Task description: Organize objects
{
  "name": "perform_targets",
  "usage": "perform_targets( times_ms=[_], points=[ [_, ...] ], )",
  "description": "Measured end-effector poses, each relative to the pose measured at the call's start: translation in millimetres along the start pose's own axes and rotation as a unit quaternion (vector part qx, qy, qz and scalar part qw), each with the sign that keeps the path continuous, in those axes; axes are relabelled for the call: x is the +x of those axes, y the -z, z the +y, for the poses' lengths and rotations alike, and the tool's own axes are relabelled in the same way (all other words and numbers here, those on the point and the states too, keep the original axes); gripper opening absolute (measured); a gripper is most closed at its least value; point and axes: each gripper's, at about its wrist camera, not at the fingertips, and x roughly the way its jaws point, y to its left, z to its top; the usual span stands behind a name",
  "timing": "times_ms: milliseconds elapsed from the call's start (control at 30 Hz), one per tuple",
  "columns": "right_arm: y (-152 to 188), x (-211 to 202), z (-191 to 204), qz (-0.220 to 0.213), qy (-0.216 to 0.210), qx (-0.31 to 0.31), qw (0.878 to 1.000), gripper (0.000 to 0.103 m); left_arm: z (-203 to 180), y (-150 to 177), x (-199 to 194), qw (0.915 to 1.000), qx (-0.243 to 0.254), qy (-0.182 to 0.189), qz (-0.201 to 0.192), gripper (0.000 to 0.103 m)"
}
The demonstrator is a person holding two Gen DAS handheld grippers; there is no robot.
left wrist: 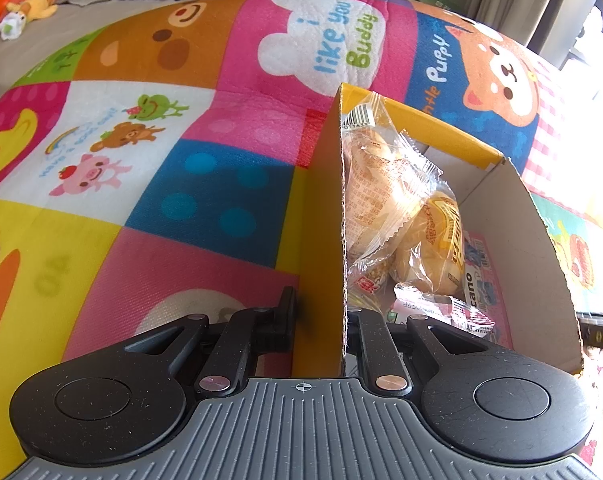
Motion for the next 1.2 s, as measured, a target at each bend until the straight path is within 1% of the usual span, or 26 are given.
perform_targets(
  times_ms=[233, 333, 433, 667, 733, 800, 967, 1000, 1033, 1067, 1133, 1167, 1200],
  points=[
    [34, -30, 15, 0.012, -0.028, -0.02, 0.999, 0.021, 0, 0, 0, 1.0, 0.0, 0.0, 0.0, 0.016],
    [55, -47, 19, 0.021, -0.042, -0.022, 0.999, 0.021, -1, 0, 0, 1.0, -0.001, -0.001, 0.0, 0.016],
    [73, -65, 25, 0.022, -0.051, -0.031, 0.998, 0.021, -2, 1, -1, 1.0, 0.0, -0.003, -0.003, 0.016],
    [91, -106, 37, -0.013, -0.064, -0.031, 0.997, 0.02, -1, 4, -2, 0.9999, 0.01, -0.003, -0.014, 0.016],
    [98, -112, 44, -0.023, -0.068, -0.043, 0.996, 0.02, -1, 5, -1, 0.9997, 0.016, -0.001, -0.02, 0.016],
    [110, -112, 51, -0.029, -0.064, -0.051, 0.996, 0.021, 0, 5, -1, 0.9996, 0.016, 0.001, -0.023, 0.016],
    [141, -110, 55, -0.046, -0.016, -0.058, 0.997, 0.023, 0, 6, -2, 0.9996, 0.017, 0.003, -0.024, 0.016],
    [145, -112, 51, -0.053, -0.004, -0.057, 0.997, 0.027, 0, 6, -1, 0.9995, 0.017, 0.003, -0.025, 0.016],
    [147, -115, 45, -0.059, 0.002, -0.052, 0.997, 0.035, 1, 6, -2, 0.9995, 0.016, 0.004, -0.026, 0.016],
    [148, -118, 35, -0.068, 0.006, -0.04, 0.997, 0.039, 1, 6, -2, 0.9995, 0.015, 0.005, -0.027, 0.016],
    [146, -123, 14, -0.084, 0.018, -0.008, 0.996, 0.052, 2, 6, -2, 0.9995, 0.012, 0.007, -0.029, 0.016],
    [144, -125, 3, -0.091, 0.026, 0.009, 0.995, 0.055, 2, 7, -1, 0.9995, 0.012, 0.007, -0.029, 0.016],
    [141, -125, -8, -0.098, 0.035, 0.026, 0.994, 0.061, 2, 7, -1, 0.9994, 0.013, 0.008, -0.031, 0.016]
  ],
)
